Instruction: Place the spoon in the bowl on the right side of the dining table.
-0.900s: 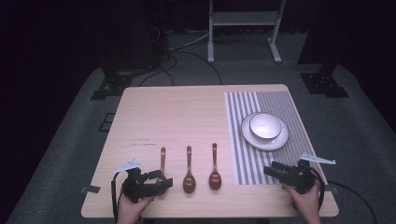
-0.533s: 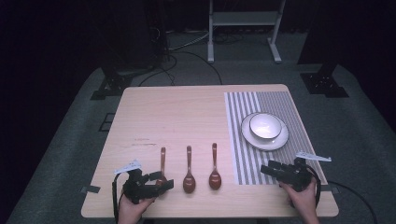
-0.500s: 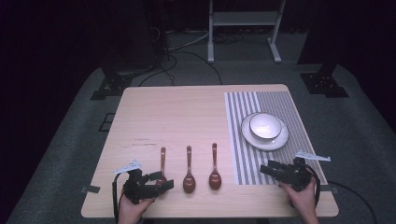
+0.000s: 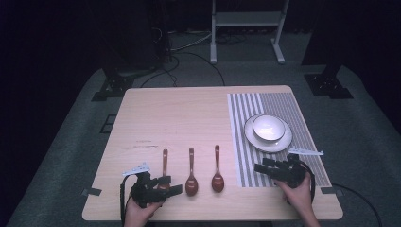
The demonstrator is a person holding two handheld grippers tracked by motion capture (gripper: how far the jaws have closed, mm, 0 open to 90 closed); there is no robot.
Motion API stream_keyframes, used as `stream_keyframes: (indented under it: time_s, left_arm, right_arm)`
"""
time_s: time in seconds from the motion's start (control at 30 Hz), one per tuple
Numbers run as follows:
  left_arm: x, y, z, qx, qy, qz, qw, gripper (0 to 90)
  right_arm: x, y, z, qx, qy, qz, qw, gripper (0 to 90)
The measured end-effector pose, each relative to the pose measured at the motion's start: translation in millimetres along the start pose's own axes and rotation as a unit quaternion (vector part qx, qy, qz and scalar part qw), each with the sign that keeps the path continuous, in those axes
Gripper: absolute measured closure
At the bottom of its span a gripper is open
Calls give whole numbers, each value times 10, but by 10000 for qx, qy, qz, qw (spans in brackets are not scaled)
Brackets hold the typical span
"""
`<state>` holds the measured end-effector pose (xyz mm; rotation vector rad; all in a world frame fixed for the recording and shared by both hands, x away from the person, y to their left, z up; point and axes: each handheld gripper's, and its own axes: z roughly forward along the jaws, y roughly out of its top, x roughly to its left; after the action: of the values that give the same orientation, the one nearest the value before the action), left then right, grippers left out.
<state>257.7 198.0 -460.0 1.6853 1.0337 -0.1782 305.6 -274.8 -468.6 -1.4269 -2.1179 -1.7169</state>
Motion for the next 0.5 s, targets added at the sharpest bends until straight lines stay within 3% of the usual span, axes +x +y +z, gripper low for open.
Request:
stream_keyframes:
  time_s: [0.5]
  left_arm:
    - [-138,8,247,384,-319,-78,9987,90]
  right_arm:
    - [82,96,172,191,96,-94,9997,274]
